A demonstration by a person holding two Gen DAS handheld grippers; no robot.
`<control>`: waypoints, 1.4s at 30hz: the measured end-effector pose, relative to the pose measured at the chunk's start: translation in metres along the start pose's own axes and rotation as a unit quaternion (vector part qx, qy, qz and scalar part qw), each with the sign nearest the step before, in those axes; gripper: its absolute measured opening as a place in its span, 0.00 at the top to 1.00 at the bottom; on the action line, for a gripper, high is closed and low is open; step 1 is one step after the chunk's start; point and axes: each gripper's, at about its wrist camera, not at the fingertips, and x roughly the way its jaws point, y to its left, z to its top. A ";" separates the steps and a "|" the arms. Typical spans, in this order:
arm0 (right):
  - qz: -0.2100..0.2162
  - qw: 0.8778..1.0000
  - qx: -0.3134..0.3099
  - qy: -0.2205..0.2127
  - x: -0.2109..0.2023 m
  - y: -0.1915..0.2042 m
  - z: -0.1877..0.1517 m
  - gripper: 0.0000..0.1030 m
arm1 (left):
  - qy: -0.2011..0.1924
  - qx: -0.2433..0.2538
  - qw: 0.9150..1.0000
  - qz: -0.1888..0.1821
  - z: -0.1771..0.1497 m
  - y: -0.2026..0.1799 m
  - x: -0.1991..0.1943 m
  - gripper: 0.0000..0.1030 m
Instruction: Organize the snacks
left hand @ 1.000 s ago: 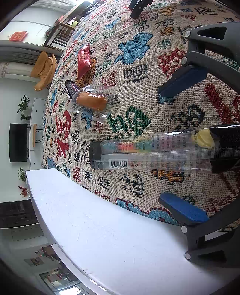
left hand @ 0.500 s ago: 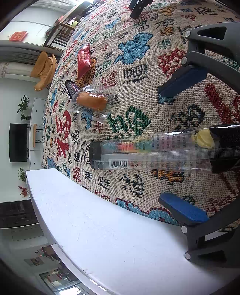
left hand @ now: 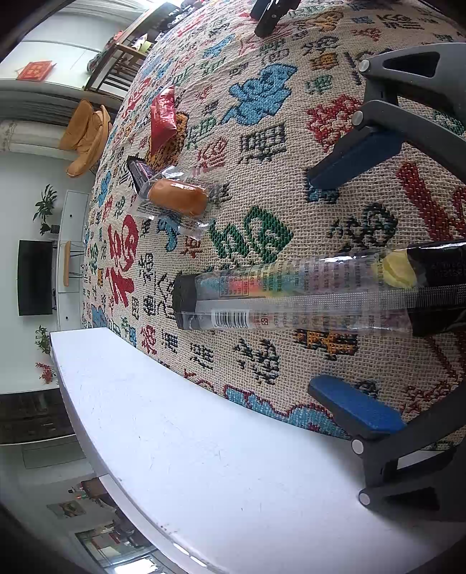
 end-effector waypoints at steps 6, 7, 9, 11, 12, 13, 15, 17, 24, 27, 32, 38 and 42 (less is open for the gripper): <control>-0.015 1.000 0.007 0.015 0.000 0.009 0.004 0.12 | 0.000 0.000 1.000 0.000 0.000 0.000 0.000 0.00; -0.007 1.000 0.022 0.020 -0.003 0.015 0.007 0.12 | 0.000 0.000 1.000 0.000 0.000 0.000 0.000 0.00; 0.069 0.996 0.052 0.011 -0.011 0.038 0.020 0.12 | 0.000 0.000 1.000 0.000 0.000 0.000 0.000 0.00; 0.128 0.991 0.046 0.019 -0.011 0.076 0.037 0.12 | 0.000 0.000 1.000 0.000 0.000 0.001 0.000 0.00; 0.150 0.987 0.038 0.029 -0.006 0.095 0.046 0.12 | 0.000 0.000 1.000 0.000 0.000 0.000 0.000 0.00; 0.175 0.983 0.030 0.044 0.002 0.117 0.056 0.12 | 0.000 0.000 1.000 0.000 0.000 0.000 0.000 0.00; 0.209 0.975 0.021 0.077 0.025 0.157 0.077 0.15 | -0.001 0.000 1.000 0.000 0.000 0.001 0.000 0.00; 0.213 0.971 0.006 0.107 0.050 0.193 0.095 0.16 | -0.001 0.000 1.000 0.000 0.000 0.001 0.000 0.00; 0.132 0.986 0.008 0.105 0.086 0.233 0.122 0.62 | -0.001 0.000 1.000 0.000 0.000 0.000 0.001 0.00; 0.143 0.984 -0.047 0.092 0.077 0.236 0.119 0.73 | -0.001 0.000 1.000 0.000 0.000 0.000 0.001 0.00; 0.181 0.975 -0.093 0.086 0.036 0.204 0.112 0.76 | -0.001 0.000 1.000 0.000 0.000 0.000 0.001 0.00; 0.189 0.971 -0.094 0.111 0.002 0.126 0.077 0.81 | -0.001 0.000 1.000 0.000 0.000 0.000 0.001 0.00; 0.162 0.979 -0.053 0.111 0.005 0.066 0.033 0.57 | -0.001 0.000 1.000 0.000 0.000 0.000 0.000 0.00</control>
